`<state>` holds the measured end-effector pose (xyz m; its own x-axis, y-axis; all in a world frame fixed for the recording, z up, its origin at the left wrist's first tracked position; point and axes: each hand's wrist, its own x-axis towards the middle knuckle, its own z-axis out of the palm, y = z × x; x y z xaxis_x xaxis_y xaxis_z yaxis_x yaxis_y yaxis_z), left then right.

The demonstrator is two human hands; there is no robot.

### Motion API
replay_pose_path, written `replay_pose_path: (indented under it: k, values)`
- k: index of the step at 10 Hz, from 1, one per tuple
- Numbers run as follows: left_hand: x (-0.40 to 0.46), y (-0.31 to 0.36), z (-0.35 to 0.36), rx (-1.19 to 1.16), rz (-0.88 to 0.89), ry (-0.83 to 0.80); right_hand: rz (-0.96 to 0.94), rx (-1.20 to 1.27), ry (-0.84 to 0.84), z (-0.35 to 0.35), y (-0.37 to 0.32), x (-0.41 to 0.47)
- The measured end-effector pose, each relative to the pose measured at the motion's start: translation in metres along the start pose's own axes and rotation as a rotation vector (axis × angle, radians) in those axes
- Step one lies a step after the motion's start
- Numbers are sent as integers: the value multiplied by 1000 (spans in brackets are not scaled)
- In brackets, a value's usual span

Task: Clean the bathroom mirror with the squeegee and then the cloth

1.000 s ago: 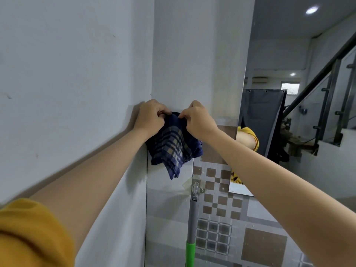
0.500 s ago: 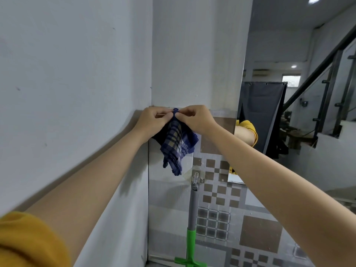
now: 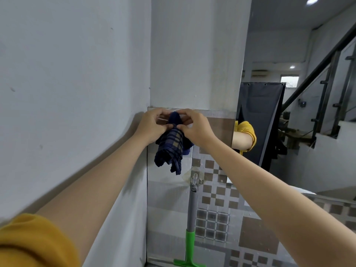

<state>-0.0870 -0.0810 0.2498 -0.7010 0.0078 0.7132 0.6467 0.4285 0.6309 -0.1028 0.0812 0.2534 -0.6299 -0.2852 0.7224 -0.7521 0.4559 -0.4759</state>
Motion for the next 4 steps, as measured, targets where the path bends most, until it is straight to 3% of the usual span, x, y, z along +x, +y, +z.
replay_pose_path:
  k: [4]
  values:
    - [-29, 34, 8, 127, -146, 67, 63, -151, 5, -14, -25, -27]
